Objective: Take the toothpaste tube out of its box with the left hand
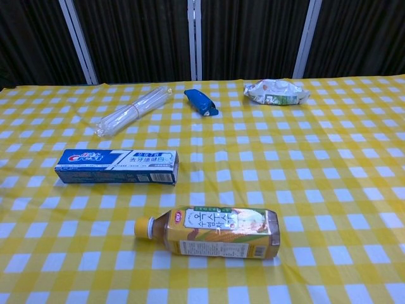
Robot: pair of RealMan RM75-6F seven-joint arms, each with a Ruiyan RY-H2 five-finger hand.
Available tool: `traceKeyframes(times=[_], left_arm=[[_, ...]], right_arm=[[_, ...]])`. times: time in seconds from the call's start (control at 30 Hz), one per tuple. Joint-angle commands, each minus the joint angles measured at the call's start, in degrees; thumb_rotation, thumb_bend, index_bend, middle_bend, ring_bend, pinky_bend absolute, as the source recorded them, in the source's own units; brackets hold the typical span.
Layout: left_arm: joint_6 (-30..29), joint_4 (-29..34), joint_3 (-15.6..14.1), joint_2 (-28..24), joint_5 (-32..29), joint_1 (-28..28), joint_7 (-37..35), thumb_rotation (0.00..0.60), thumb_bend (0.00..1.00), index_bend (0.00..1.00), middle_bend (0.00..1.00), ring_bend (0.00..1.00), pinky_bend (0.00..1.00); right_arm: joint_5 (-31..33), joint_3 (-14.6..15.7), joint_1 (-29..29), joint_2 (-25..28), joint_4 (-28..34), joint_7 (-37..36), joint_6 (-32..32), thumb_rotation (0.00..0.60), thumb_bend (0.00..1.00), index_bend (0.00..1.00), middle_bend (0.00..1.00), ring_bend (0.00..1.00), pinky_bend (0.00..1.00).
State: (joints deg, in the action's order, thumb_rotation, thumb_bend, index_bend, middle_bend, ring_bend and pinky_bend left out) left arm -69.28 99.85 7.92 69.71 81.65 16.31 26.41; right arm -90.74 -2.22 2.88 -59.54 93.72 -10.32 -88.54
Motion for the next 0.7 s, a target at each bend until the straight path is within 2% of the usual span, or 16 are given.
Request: traceKeyframes(times=[0.03,0.27,0.37,0.43,0.7], left_arm=[[6.90,0.43,2.19,0.97,-5.94,5.42,4.85,0.600,0.04,0.17,0.02,0.09,0.16],[12.28,-2.45,3.47,4.92,-12.59,10.92,10.41,0.600,0.05,0.16,0.02,0.10,0.17],[14.37,-3.85,3.75,6.69,-16.65,13.22,13.13,0.600,0.12,0.16,0.03,0.10,0.17],[15.79,-4.70,3.83,7.74,-19.79,14.84,15.03,0.600,0.14,0.16,0.03,0.10,0.17],[16.93,-7.47,3.02,12.40,-27.94,19.01,20.87,0.600,0.14,0.17,0.04,0.11,0.17]], right_arm=[[0.27,-0.13,0.06,0.24,-0.04,-0.64,0.16,0.600,0.08,0.00,0.00,0.00,0.00],[0.95,-0.32,0.26,0.56,-0.22,-1.90,0.85,0.600,0.08,0.00,0.00,0.00,0.00],[1.24,-0.47,0.35,0.69,-0.29,-2.45,1.06,0.600,0.08,0.00,0.00,0.00,0.00],[1.42,-0.54,0.39,0.80,-0.35,-2.87,1.19,0.600,0.08,0.00,0.00,0.00,0.00],[1.96,-0.71,0.62,1.12,-0.60,-4.18,1.89,0.600,0.08,0.00,0.00,0.00,0.00]])
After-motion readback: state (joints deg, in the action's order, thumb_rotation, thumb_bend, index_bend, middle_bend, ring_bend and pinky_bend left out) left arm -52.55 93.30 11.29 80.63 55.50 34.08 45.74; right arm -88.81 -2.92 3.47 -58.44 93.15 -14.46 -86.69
